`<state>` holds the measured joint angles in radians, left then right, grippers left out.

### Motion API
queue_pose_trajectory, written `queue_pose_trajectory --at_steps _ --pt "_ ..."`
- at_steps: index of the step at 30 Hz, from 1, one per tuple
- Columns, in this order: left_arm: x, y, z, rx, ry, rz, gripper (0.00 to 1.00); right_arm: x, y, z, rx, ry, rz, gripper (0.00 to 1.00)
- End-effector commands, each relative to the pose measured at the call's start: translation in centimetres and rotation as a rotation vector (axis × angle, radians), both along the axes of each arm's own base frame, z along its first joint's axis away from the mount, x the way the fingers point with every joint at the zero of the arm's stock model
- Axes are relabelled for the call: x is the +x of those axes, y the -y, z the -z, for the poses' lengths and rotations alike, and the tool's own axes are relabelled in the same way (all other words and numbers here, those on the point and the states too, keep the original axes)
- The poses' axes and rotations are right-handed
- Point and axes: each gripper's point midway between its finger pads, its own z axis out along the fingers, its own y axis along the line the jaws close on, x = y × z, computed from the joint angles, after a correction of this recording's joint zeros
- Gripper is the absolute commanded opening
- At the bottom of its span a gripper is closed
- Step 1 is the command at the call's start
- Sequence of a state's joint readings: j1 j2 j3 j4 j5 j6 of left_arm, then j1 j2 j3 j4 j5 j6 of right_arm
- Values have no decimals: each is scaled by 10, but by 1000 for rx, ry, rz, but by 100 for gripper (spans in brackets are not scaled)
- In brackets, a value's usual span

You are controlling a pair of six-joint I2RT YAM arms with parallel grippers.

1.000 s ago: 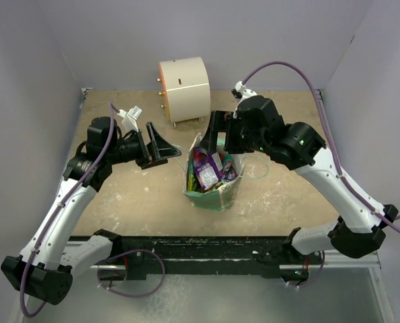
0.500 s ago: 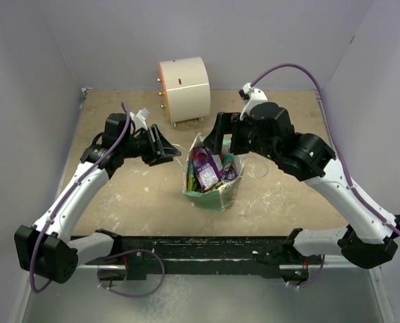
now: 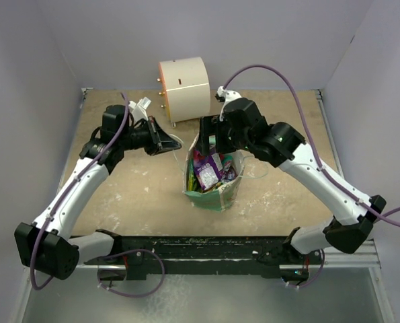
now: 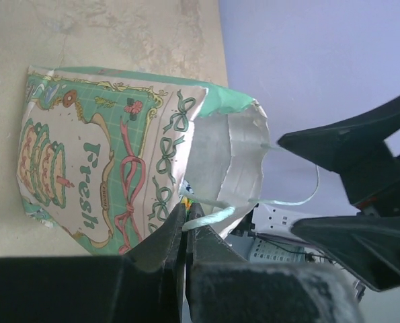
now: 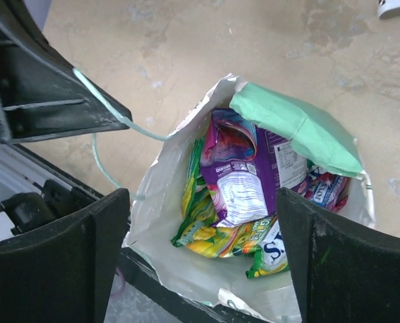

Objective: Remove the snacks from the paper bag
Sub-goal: Take out the snack from the paper bag.

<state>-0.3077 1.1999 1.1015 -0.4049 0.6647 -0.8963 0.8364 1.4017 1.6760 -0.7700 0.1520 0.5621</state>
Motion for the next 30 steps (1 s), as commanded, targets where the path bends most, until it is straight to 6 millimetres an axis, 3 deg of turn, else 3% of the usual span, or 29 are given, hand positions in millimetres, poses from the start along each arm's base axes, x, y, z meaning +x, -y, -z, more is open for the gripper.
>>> queue_pose_trajectory --at_steps 1,5,11,18,21,30 --pt "-4 1 -39 -46 119 18 0 -9 -9 -3 10 -35 -74 87" --pt "-14 -2 -48 -72 135 8 0 -11 -18 19 -4 -114 -87 77" --pt "-25 -7 -49 -88 110 -22 0 -9 -27 42 -18 -155 -102 48" --pt "-32 -4 -55 -153 95 -21 0 16 -35 63 -47 -132 -34 48" --pt "-34 -5 -54 -143 81 -21 0 28 -36 60 -45 -88 1 47" --pt "-39 -4 -60 -155 80 -5 0 44 -31 84 -76 -85 72 43"
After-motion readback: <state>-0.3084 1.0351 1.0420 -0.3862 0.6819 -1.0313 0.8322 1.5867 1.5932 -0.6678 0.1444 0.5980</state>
